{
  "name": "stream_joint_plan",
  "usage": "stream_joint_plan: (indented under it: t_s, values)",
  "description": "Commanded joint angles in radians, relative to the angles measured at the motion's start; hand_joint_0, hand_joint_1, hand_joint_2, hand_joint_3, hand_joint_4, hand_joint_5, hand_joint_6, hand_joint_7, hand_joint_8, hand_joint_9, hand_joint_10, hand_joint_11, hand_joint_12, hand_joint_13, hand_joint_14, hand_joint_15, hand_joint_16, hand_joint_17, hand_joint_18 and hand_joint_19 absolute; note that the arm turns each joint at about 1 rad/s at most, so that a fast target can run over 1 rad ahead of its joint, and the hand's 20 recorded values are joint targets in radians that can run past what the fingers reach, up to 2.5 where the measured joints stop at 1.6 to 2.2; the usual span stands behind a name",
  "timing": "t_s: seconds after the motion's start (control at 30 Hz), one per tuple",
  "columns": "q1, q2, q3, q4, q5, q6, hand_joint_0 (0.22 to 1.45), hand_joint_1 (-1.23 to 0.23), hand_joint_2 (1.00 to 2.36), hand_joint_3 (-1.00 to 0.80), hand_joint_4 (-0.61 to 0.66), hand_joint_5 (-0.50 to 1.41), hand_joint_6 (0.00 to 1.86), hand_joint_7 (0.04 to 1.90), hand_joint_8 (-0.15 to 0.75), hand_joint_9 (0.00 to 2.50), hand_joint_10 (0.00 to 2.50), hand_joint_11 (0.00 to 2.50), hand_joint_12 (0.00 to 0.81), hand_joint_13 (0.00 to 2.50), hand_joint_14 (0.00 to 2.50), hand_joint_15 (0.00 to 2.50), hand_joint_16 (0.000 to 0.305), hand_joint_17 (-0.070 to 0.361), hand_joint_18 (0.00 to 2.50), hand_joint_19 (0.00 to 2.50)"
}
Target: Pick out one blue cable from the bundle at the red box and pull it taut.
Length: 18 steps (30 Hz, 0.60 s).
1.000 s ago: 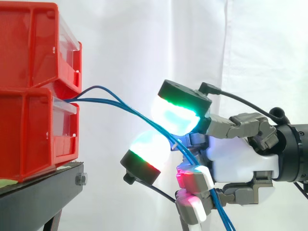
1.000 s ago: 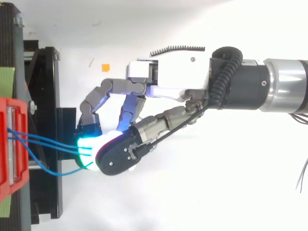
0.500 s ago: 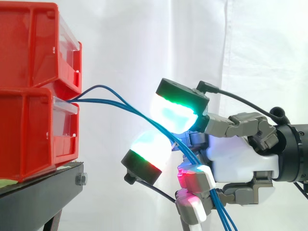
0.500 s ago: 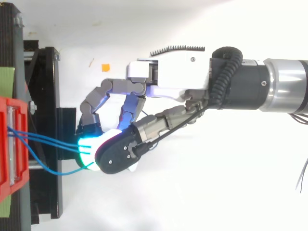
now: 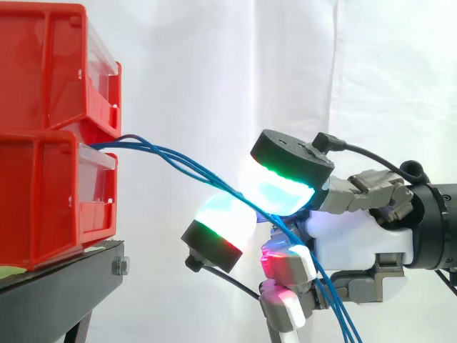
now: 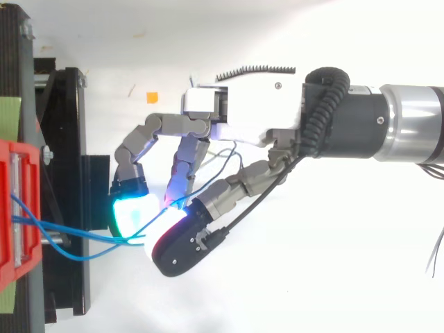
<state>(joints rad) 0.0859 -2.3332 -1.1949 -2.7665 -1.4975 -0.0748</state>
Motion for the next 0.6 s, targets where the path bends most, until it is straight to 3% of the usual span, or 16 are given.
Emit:
stream_joint_plan:
  t_s: [0.0, 0.23, 0.57]
  values:
    - [0.0, 0.0, 0.0, -0.001, 0.0, 0.0, 0.71, -0.84, 1.01, -0.38, -0.04, -0.13, 0.92, 1.02, 0.302, 1.27, 0.02, 0.74, 0.362, 1.14, 0.02, 0.6, 0.048, 0.108, 0.93, 0.58]
    - [0.0, 0.0, 0.0, 0.001, 0.0, 0.0, 0.75, -0.87, 1.0, -0.5, -0.12, -0.13, 0.93, 1.06, 0.296, 1.27, 0.02, 0.74, 0.356, 1.15, 0.02, 0.59, 0.047, 0.105, 0.95, 0.55]
    - [0.0, 0.0, 0.0, 0.001, -0.001, 0.001, 0.72, -0.96, 1.0, -0.5, -0.17, -0.11, 0.93, 1.08, 0.288, 1.33, 0.02, 0.75, 0.349, 1.18, 0.02, 0.59, 0.045, 0.102, 0.98, 0.52]
